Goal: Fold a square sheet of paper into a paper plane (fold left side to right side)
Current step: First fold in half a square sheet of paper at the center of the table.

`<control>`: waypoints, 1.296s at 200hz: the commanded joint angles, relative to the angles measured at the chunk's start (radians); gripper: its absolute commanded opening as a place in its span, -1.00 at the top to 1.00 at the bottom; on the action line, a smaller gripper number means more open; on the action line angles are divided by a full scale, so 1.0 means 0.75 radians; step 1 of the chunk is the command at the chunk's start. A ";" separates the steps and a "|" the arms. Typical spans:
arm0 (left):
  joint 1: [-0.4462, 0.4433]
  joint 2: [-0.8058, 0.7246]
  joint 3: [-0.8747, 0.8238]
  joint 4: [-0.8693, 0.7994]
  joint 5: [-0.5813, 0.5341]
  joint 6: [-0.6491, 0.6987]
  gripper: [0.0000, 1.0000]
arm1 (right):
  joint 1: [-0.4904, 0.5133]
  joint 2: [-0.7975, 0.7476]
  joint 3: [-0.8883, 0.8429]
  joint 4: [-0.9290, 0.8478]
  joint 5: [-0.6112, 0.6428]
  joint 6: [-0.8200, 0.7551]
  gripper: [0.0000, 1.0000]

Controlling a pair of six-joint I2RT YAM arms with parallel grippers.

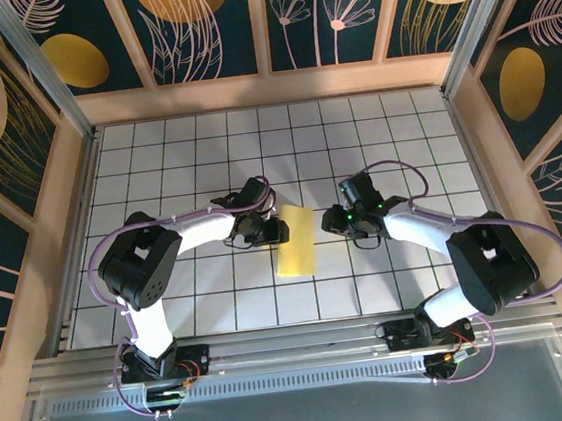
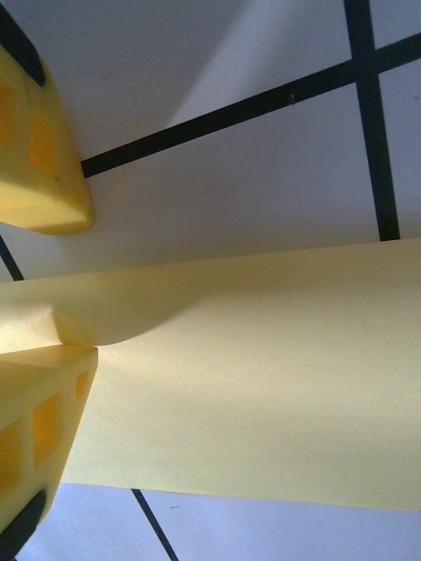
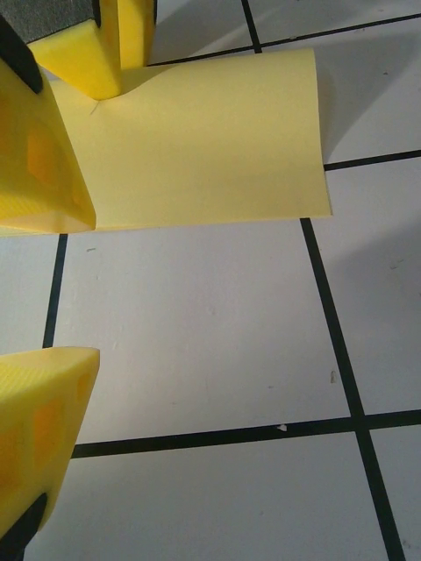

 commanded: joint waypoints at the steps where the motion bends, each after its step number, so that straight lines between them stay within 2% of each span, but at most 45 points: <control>1: -0.032 0.116 -0.040 0.030 0.042 0.024 0.19 | 0.000 0.017 0.013 0.014 -0.017 -0.021 0.21; 259: -0.033 0.130 -0.050 0.042 0.052 -0.032 0.16 | 0.001 0.017 0.005 0.014 -0.017 -0.020 0.21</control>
